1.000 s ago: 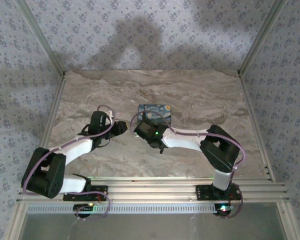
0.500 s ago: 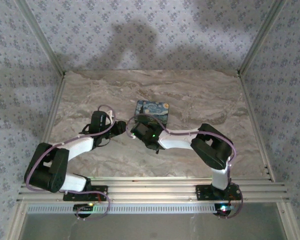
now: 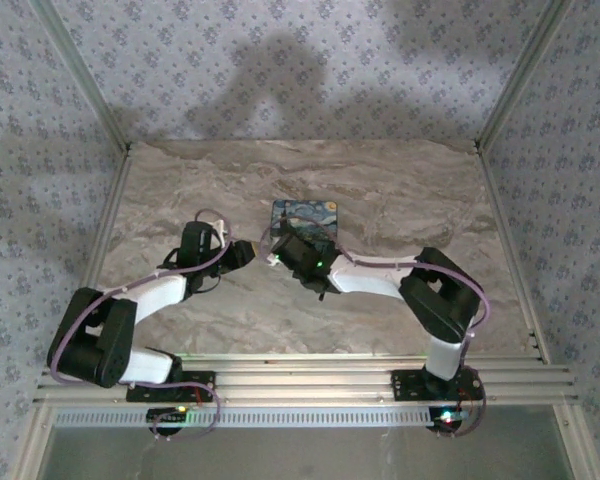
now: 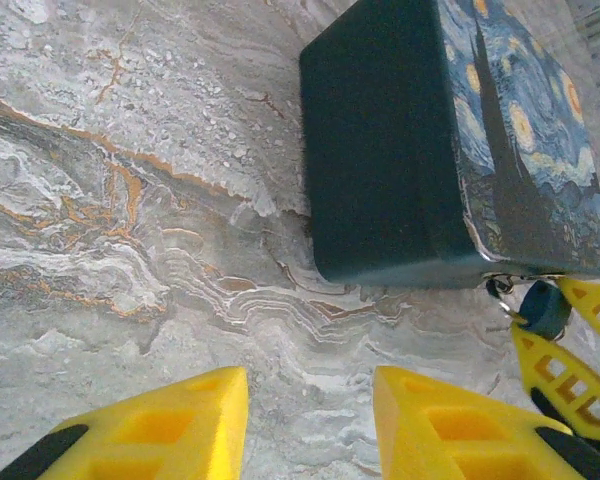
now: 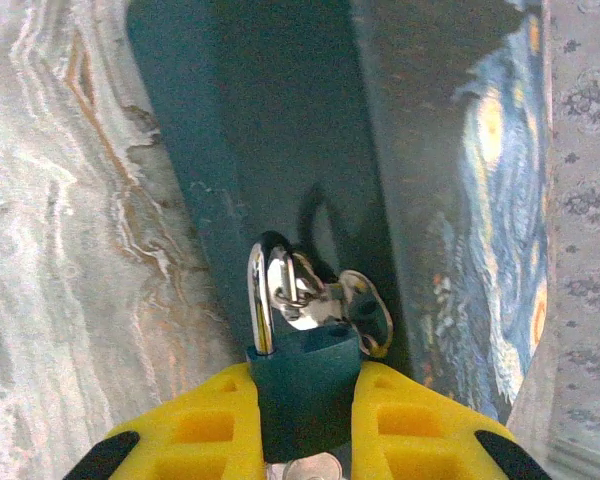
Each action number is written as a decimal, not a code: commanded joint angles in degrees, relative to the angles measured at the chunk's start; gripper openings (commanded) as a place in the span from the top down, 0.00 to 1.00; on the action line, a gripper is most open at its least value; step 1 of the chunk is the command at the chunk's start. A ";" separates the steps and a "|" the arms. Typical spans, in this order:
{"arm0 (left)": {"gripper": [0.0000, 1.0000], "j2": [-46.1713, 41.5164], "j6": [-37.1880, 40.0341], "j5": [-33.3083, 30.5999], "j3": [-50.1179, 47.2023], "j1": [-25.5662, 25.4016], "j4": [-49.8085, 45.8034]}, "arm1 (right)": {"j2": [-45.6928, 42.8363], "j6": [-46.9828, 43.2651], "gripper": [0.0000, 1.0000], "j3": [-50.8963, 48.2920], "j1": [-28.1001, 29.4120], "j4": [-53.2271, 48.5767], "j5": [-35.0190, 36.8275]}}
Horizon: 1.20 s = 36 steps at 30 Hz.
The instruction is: Unlock the padlock with the key
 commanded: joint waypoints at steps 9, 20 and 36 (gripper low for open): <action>0.62 -1.43 1.45 -0.15 -0.38 0.39 -1.05 | -1.04 4.82 1.00 -0.77 -1.48 -1.91 -4.78; 0.62 -1.05 1.89 -0.25 -0.52 0.42 -1.19 | -0.02 -1.93 1.00 -5.81 -0.93 9.72 -1.05; 0.62 0.22 2.08 0.09 0.28 0.42 -1.36 | 1.03 -10.14 1.00 -8.94 0.89 20.47 -0.88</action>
